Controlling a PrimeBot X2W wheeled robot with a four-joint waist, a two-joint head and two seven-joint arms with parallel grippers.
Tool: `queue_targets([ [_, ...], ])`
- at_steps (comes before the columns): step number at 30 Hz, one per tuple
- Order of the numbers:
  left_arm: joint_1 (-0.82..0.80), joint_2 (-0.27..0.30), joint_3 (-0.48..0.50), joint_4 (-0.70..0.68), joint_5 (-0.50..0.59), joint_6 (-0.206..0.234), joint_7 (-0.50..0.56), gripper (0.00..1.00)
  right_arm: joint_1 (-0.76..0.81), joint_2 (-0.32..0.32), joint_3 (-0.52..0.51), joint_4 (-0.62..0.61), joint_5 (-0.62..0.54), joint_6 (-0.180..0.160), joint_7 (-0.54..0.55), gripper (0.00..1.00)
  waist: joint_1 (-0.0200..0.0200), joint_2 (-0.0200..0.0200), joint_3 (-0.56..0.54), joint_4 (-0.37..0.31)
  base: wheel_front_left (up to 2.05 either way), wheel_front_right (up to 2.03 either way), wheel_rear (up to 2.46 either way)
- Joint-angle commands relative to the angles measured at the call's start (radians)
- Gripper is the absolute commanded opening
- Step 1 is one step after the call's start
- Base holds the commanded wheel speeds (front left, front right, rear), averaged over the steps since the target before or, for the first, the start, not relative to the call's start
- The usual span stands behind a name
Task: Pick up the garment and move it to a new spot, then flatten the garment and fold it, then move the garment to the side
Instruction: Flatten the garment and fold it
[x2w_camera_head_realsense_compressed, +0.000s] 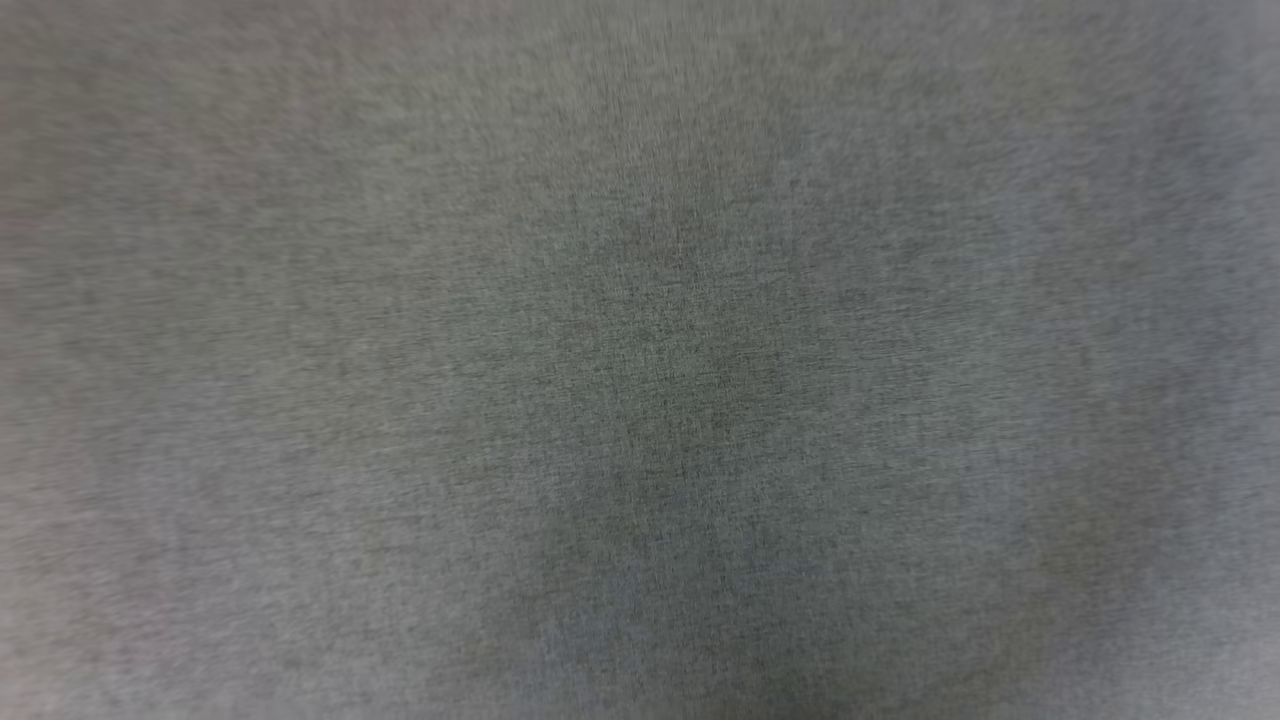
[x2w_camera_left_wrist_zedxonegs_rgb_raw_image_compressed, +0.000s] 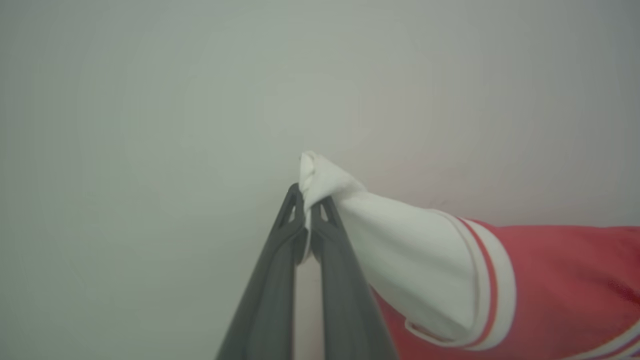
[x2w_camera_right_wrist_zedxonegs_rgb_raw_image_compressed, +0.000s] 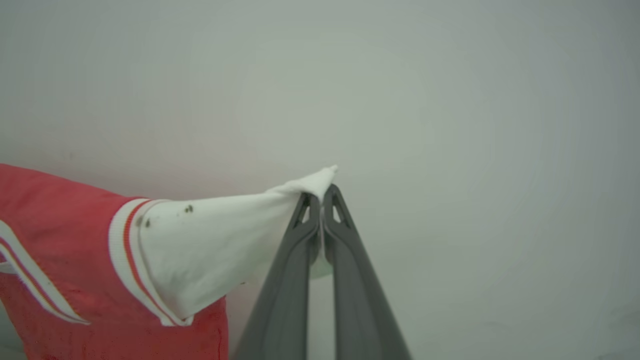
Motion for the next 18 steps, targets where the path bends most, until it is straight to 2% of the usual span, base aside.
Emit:
queue_targets([
  [1, -0.011, 0.002, -0.001, 0.018, 0.000, -0.007, -0.019, 0.00, -0.008, 0.013, 0.012, 0.015, 0.010, -0.001, -0.013, 0.00, -0.0003, 0.0000, 0.055, -0.015, 0.00, 0.00, 0.00],
  [10, 0.016, -0.038, -0.008, 0.152, -0.036, -0.038, -0.088, 0.00, -0.028, 0.035, 0.092, 0.143, 0.087, -0.001, -0.078, 0.00, -0.0003, 0.0000, 0.098, -0.003, 0.00, 0.00, 0.00],
  [13, 0.056, -0.055, -0.006, 0.193, -0.064, -0.049, -0.103, 0.00, 0.013, 0.036, 0.131, 0.180, 0.124, -0.001, -0.099, 0.00, -0.0003, 0.0000, 0.087, 0.008, 0.00, 0.00, 0.00],
  [14, 0.111, -0.063, -0.011, 0.220, -0.088, -0.058, -0.121, 0.00, 0.068, 0.031, 0.178, 0.202, 0.169, -0.001, -0.116, 0.00, -0.0003, 0.0000, 0.060, 0.018, 0.00, 0.00, 0.00],
  [18, 0.240, -0.070, -0.021, 0.235, -0.133, -0.062, -0.149, 0.00, 0.200, 0.010, 0.247, 0.193, 0.234, -0.001, -0.139, 0.00, -0.0003, 0.0000, -0.011, 0.030, 0.00, 0.00, 0.00],
])
